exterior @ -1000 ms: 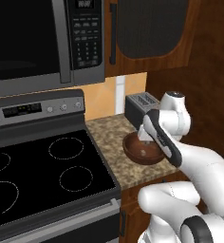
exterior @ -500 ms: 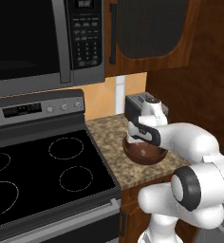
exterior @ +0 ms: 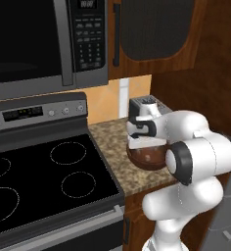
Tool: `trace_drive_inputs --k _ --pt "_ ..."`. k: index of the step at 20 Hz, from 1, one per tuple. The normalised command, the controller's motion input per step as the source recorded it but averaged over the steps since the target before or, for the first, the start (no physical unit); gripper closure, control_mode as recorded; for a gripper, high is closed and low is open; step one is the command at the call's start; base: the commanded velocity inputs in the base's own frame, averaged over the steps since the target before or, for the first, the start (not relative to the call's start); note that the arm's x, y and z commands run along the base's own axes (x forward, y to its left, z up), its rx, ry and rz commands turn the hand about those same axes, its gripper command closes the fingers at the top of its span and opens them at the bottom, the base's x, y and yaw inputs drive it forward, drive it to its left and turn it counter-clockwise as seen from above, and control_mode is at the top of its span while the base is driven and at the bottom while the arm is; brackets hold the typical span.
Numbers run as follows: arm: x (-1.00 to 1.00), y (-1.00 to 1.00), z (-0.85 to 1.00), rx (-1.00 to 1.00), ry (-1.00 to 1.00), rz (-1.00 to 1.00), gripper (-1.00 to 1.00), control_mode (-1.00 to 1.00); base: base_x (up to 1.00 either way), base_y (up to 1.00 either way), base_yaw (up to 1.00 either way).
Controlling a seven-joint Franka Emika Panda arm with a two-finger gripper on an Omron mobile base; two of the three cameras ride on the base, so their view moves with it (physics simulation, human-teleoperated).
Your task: Grab a lemon wedge from the fridge and one ice cube from the ice bowl, and put them in the glass of lemonade.
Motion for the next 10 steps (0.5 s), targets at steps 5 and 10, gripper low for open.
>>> trace_drive_inputs --k 5,10 --pt "0.00 -0.02 -0.50 0.00 0.02 0.00 -1.00 -1.00 0.00 0.00 0.00" --pt "0.04 0.00 -0.18 0.00 0.04 0.00 -1.00 -1.00 0.00 0.00 0.00"
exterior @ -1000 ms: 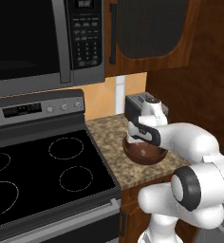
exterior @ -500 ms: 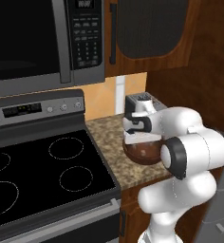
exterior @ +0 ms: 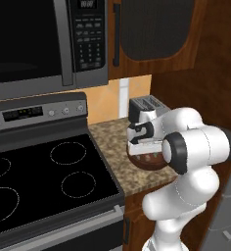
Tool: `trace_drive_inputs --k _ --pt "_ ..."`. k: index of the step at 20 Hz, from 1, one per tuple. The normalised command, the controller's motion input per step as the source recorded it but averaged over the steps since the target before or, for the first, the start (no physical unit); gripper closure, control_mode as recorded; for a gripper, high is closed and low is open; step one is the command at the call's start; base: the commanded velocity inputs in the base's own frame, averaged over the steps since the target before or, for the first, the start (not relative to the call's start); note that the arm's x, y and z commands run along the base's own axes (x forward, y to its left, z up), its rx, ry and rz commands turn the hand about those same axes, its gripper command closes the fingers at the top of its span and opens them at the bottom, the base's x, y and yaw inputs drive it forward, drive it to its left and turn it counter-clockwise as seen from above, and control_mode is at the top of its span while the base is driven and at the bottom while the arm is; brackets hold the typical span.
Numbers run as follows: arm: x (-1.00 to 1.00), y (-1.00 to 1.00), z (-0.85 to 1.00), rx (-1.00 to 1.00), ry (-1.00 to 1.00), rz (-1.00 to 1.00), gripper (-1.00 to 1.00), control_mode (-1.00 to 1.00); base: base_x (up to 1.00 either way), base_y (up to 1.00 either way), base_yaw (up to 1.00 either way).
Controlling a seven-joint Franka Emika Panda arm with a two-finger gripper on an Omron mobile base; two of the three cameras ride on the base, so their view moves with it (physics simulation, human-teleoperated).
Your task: Grab a lemon wedge from the fridge and one ice cube from the ice bowl, and put them in the glass of lemonade.
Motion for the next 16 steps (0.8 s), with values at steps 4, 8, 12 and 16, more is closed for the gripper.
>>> trace_drive_inputs --k 4,8,12,16 --pt "0.20 -0.10 0.00 0.00 0.10 0.00 -1.00 -1.00 0.00 0.00 0.00" --pt "0.26 -0.18 0.00 0.00 0.06 0.00 -1.00 -1.00 0.00 0.00 0.00" --pt "-0.09 -0.01 0.00 0.01 0.00 0.00 -1.00 -1.00 0.00 0.00 0.00" --pt "-0.12 0.00 0.00 0.00 -0.04 0.02 -1.00 -1.00 0.00 0.00 0.00"
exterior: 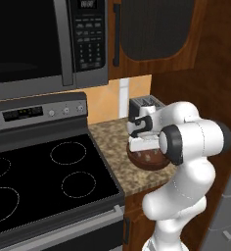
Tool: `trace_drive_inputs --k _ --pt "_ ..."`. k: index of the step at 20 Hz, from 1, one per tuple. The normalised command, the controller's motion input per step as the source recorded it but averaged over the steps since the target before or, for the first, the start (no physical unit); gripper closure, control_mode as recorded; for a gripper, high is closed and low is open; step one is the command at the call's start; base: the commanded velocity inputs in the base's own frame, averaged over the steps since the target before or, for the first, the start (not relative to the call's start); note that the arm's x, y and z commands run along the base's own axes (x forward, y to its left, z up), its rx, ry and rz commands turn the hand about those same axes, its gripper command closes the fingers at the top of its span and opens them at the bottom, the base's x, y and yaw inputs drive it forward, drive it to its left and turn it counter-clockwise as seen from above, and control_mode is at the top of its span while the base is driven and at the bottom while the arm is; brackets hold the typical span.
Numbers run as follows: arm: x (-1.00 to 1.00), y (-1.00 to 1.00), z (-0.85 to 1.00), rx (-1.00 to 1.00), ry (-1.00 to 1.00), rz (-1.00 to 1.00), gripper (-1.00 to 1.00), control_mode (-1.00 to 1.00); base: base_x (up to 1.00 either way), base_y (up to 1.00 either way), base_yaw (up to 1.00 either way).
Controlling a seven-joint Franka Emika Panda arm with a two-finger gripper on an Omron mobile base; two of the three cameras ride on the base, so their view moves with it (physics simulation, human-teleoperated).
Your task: Grab a lemon wedge from the fridge and one ice cube from the ice bowl, and put them in the glass of lemonade.
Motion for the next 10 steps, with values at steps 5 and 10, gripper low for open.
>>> trace_drive_inputs --k 5,10 --pt "-0.09 0.00 0.00 0.00 -0.12 0.01 -1.00 -1.00 0.00 0.00 0.00" --pt "0.00 0.00 0.00 0.00 -0.15 0.00 -1.00 -1.00 0.00 0.00 0.00"
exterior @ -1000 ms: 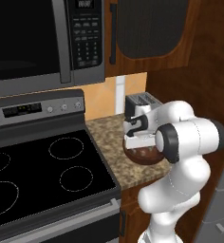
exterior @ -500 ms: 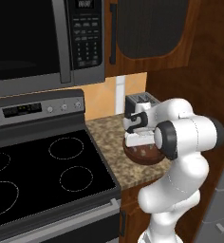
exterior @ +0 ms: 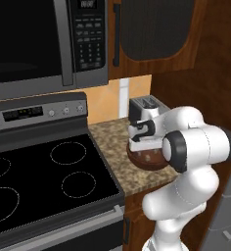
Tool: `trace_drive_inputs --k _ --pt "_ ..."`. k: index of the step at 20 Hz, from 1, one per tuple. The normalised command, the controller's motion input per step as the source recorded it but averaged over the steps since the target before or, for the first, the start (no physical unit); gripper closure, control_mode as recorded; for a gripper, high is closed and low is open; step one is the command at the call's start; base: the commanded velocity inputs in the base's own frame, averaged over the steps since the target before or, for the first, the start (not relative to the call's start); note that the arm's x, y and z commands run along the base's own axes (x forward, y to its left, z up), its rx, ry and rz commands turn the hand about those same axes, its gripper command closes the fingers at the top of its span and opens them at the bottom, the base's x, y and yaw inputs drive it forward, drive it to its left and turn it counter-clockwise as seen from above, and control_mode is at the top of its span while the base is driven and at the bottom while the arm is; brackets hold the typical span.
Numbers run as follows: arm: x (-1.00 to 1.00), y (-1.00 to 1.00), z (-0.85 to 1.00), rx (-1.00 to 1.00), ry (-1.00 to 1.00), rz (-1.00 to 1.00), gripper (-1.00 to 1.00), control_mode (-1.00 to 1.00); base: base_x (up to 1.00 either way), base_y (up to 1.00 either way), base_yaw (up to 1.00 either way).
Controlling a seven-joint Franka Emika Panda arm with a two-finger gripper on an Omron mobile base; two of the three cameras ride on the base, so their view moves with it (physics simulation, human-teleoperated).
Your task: Grab a lemon wedge from the fridge and one ice cube from the ice bowl, and put them in the glass of lemonade.
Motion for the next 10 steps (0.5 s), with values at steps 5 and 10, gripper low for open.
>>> trace_drive_inputs --k 5,10 --pt "0.00 0.00 -0.03 0.00 -0.10 0.00 -1.00 -1.00 0.00 0.00 0.00" --pt "0.01 -0.01 -0.21 0.00 -0.01 0.00 -1.00 -1.00 0.00 0.00 0.00"
